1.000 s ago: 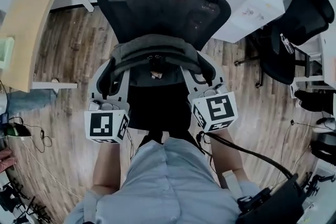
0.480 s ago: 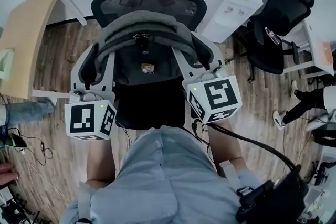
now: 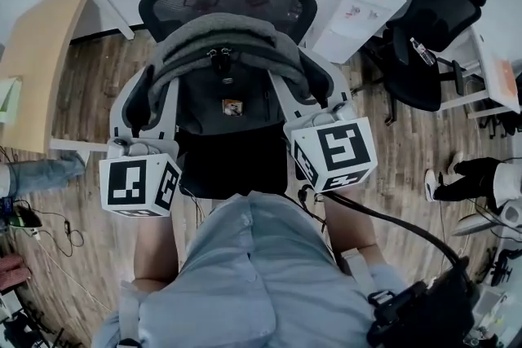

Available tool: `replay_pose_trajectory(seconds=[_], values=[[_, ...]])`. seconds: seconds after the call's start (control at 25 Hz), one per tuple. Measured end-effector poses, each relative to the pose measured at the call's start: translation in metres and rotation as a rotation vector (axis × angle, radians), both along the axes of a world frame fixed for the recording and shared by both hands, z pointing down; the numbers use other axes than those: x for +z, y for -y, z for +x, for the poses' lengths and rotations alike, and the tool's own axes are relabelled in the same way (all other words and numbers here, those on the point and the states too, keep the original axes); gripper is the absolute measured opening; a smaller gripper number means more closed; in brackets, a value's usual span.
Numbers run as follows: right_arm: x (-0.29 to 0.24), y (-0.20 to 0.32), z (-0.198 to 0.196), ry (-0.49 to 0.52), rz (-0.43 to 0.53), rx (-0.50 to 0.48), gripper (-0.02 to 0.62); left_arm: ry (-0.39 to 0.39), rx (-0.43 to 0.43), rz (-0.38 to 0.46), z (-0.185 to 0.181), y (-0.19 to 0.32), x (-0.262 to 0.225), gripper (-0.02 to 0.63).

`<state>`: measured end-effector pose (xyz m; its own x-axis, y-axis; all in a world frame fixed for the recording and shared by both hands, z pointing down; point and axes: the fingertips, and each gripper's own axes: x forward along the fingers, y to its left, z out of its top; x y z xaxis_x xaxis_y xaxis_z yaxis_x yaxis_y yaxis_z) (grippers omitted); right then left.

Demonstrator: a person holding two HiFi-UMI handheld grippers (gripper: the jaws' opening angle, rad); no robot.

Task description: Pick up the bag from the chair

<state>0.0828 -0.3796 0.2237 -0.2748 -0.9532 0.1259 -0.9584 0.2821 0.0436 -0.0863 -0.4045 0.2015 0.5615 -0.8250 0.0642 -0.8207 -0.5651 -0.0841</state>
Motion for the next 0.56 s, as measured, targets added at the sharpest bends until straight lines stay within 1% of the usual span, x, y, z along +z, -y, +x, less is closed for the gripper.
replay_pose_trajectory(seconds=[0.12,0.32,0.56], values=[[0.004,0.001,0.0,0.002,-0.007,0.003,0.147,0.002,-0.001,-0.002,0.0,0.001,0.003,0.153],[0.008,0.01,0.012,0.008,-0.015,0.005,0.147,0.01,0.0,-0.007,0.012,0.011,0.006,0.153],[0.008,0.004,-0.001,0.004,-0.009,0.0,0.147,0.006,-0.007,-0.002,-0.001,0.005,0.007,0.152]])
